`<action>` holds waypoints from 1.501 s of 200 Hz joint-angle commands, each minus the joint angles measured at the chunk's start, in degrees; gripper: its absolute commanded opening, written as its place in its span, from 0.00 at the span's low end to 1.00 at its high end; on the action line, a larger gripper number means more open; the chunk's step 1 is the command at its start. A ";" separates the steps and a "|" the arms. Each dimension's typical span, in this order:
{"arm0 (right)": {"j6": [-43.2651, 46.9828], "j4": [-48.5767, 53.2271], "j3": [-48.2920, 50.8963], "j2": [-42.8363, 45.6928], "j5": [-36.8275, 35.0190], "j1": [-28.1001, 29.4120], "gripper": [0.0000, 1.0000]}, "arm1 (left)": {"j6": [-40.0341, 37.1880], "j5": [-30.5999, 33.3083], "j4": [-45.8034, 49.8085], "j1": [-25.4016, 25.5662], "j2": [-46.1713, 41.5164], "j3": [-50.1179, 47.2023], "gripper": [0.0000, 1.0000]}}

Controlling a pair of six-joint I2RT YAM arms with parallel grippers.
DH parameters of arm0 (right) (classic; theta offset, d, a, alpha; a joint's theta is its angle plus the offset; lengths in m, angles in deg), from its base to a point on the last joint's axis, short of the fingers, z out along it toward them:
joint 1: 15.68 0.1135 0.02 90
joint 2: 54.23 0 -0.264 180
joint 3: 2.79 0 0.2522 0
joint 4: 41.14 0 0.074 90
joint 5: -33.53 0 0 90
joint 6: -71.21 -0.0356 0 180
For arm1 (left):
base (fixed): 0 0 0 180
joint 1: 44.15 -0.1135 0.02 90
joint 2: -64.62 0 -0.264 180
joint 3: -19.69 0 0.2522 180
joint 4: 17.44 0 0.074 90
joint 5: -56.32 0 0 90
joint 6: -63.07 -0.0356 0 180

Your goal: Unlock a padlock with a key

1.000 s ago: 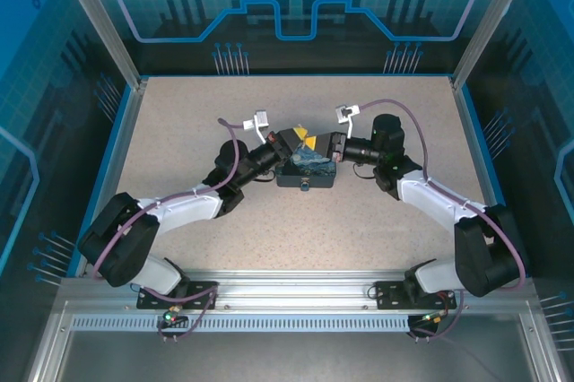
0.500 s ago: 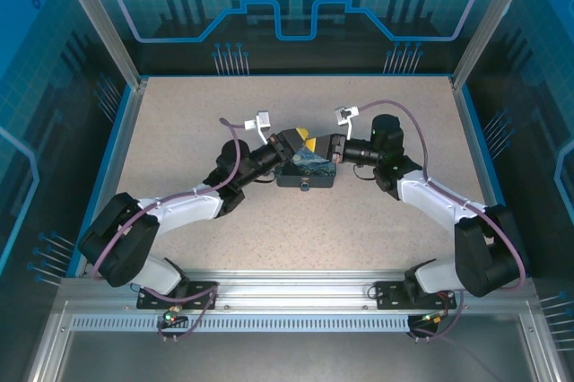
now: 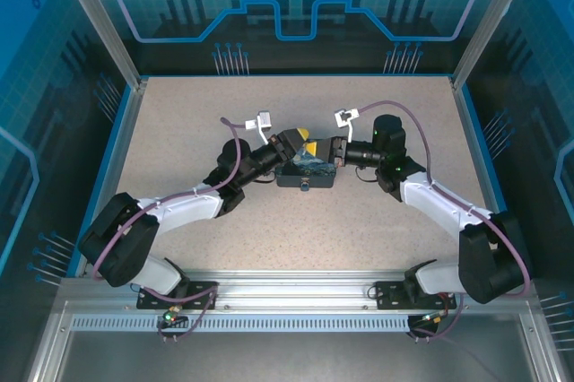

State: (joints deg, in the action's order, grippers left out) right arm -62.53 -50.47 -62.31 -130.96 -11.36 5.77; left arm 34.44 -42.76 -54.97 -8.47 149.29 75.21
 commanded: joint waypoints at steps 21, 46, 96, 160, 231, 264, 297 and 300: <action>1.78 1.43 -1.20 1.39 1.02 0.26 0.00 | -0.76 -1.35 -1.12 -0.32 0.16 1.70 0.27; 1.98 1.62 -1.14 1.36 1.14 0.25 0.00 | -0.79 -1.43 -1.10 -0.30 0.15 1.58 0.22; 2.26 2.00 -1.09 1.55 0.89 0.22 0.00 | -0.52 -1.38 -1.46 -0.34 0.24 1.64 0.04; 2.11 3.00 -0.39 2.52 0.42 0.15 0.02 | -0.49 -0.96 -2.19 -0.27 0.07 1.52 0.00; -3.20 -0.58 4.28 7.00 -4.75 -1.04 0.50 | 0.11 0.07 -3.88 -0.32 -0.13 0.80 0.00; -7.49 -5.60 4.21 4.53 -6.57 -0.45 0.48 | 1.13 1.26 -5.78 -0.30 0.00 -0.16 0.00; -10.91 -10.40 3.44 1.25 -7.50 0.73 0.46 | 1.57 2.42 -6.11 -0.30 -0.14 -0.47 0.00; -11.07 -10.74 3.33 1.01 -7.54 0.89 0.46 | 1.67 2.55 -6.25 -0.26 -0.12 -0.47 0.00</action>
State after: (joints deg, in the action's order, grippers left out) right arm -69.90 -55.61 -58.55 -127.79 -17.27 5.44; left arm 35.11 -42.24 -57.66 -8.88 149.33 75.19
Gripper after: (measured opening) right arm 0.465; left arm 0.049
